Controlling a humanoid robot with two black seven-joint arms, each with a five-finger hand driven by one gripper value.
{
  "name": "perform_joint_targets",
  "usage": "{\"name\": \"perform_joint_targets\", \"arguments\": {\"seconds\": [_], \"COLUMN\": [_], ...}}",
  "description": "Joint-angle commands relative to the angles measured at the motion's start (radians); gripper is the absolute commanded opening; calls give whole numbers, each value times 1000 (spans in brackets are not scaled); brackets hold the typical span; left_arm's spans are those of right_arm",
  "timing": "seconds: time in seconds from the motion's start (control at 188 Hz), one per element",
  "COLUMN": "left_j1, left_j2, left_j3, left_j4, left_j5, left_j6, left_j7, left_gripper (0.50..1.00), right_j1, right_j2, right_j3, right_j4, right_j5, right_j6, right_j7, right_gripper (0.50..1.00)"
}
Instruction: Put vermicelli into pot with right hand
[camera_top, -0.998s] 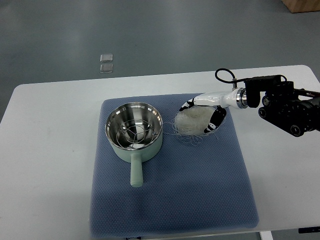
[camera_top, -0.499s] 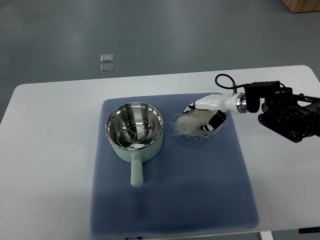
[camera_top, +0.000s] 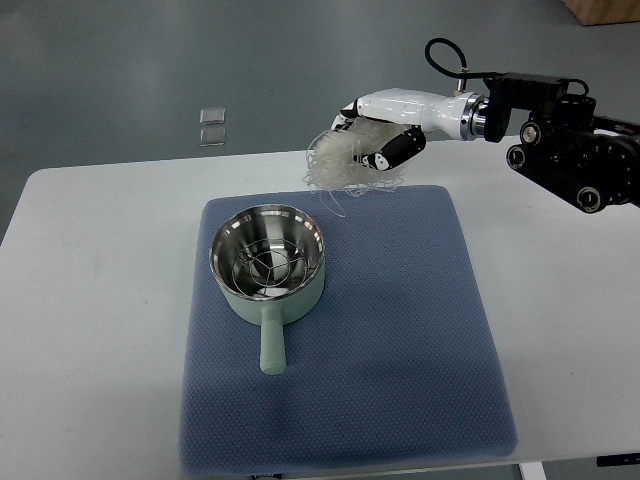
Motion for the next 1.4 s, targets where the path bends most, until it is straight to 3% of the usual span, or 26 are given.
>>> {"name": "perform_joint_targets", "arguments": {"seconds": [0.0, 0.313, 0.499, 0.504, 0.51, 0.515, 0.526, 0.531, 0.536, 0.542, 0.547, 0.552, 0.558, 0.563, 0.584, 0.966, 1.126, 1.28, 1.396], "left_j1": [0, 2, 3, 3, 3, 3, 3, 3, 3, 3, 3, 3, 3, 3, 3, 2, 2, 2, 2], "left_j2": [0, 0, 0, 0, 0, 0, 0, 0, 0, 0, 0, 0, 0, 0, 0, 0, 0, 0, 0], "left_j3": [0, -2, -2, -2, -2, -2, -2, -2, -2, -2, -2, -2, -2, -2, -2, 0, 0, 0, 0], "left_j4": [1, 3, 3, 3, 3, 3, 3, 3, 3, 3, 3, 3, 3, 3, 3, 3, 1, 1, 1], "left_j5": [0, 0, -2, 0, 0, -2, -2, 0, 0, 0, 0, 0, 0, -2, 0, 0, 0, 0, 0], "left_j6": [0, 0, 0, 0, 0, 0, 0, 0, 0, 0, 0, 0, 0, 0, 0, 0, 0, 0, 0], "left_j7": [0, 0, 0, 0, 0, 0, 0, 0, 0, 0, 0, 0, 0, 0, 0, 0, 0, 0, 0], "left_gripper": [1000, 1000, 1000, 1000, 1000, 1000, 1000, 1000, 1000, 1000, 1000, 1000, 1000, 1000, 1000, 1000, 1000, 1000, 1000], "right_j1": [27, 44, 30, 29, 29, 29, 29, 27, 27, 26, 26, 24, 24, 24, 23, -3, -49, -146, -263], "right_j2": [33, 191, 198, 197, 197, 197, 197, 195, 195, 195, 195, 194, 194, 194, 191, 138, 129, 103, 119], "right_j3": [0, -52, -93, -92, -92, -92, -92, -92, -92, -92, -92, -93, -93, -93, -93, -66, 95, 237, 384], "right_j4": [40, 37, 33, 33, 33, 33, 33, 33, 33, 33, 33, 33, 33, 33, 33, 34, 30, 1, -29], "right_j5": [15, 4, -1, 1, 1, 1, 1, 1, 1, 1, 1, 1, 1, 1, 1, 21, 71, 211, 320], "right_j6": [15, 23, 11, 11, 11, 11, 11, 11, 11, 11, 11, 11, 11, 11, 11, 7, 11, -5, -77], "right_j7": [5, 5, -1, -1, -1, -1, -1, -1, -1, -1, -1, -1, -1, -1, -1, 0, -7, -101, -164], "right_gripper": [500, 500, 500, 543, 543, 606, 607, 673, 674, 741, 742, 802, 803, 854, 913, 930, 928, 928, 928]}}
